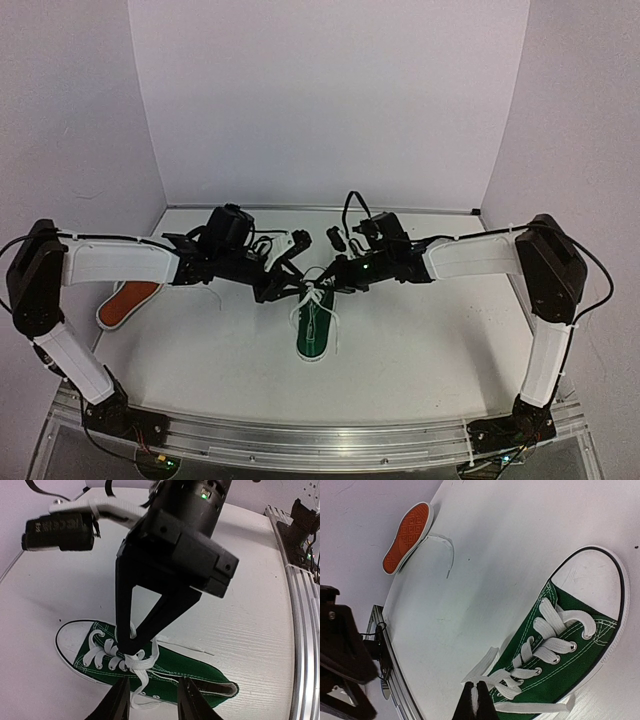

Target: Tie the shoes

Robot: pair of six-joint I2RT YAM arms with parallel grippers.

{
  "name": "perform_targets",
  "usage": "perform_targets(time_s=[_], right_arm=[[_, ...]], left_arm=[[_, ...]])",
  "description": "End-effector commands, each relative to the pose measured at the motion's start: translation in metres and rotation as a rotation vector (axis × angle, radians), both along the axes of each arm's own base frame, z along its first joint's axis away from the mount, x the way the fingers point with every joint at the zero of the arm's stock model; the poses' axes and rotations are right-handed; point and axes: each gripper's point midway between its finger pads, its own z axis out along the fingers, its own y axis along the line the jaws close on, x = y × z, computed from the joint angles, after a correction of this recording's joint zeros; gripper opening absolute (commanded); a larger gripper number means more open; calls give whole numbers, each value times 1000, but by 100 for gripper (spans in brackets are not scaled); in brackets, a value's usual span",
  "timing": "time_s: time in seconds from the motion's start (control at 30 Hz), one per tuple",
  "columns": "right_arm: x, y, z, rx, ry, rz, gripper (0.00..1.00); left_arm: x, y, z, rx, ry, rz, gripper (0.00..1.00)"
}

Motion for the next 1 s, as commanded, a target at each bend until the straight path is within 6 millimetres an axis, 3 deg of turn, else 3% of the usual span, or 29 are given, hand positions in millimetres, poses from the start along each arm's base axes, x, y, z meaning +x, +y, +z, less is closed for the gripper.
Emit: perform_targets(time_s=[0.0,0.4,0.53,0.7,0.97], right_arm=[[-2,6,14,34,-33,21,0],[-4,10,13,36,-28,26,0],[-5,10,14,36,-29,27,0],[-5,9,18,38,-36,21,0],[-4,9,22,42,-44,14,0]], left_arm=[[15,-16,5,-37,-29,2,33],[30,-29,-13,-38,-21,-5,30],[34,-32,-19,-32,-16,-10,25],[35,-27,-37,-2,14,-9,19],[29,-21,-56,32,51,-22,18]])
